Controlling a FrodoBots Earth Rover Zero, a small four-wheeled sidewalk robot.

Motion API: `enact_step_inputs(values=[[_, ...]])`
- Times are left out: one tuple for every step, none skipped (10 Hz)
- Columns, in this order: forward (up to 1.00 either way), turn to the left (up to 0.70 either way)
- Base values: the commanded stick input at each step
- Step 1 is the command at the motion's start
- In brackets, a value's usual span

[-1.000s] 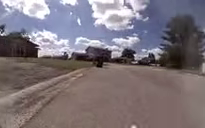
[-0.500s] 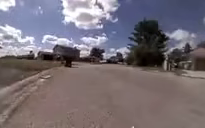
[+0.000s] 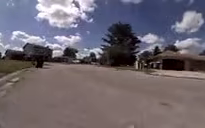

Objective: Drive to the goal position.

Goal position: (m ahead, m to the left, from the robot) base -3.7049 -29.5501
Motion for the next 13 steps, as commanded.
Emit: enact_step_inputs(values=[[0.0, -0.85], [0.0, -0.85], [0.0, -0.85], [0.0, -0.85], [0.0, -0.85], [0.0, -0.85], [0.0, -0.85], [0.0, -0.85], [0.0, -0.85], [0.0, -0.85], [0.0, -0.85], [0.0, -0.85], [0.0, -0.85]])
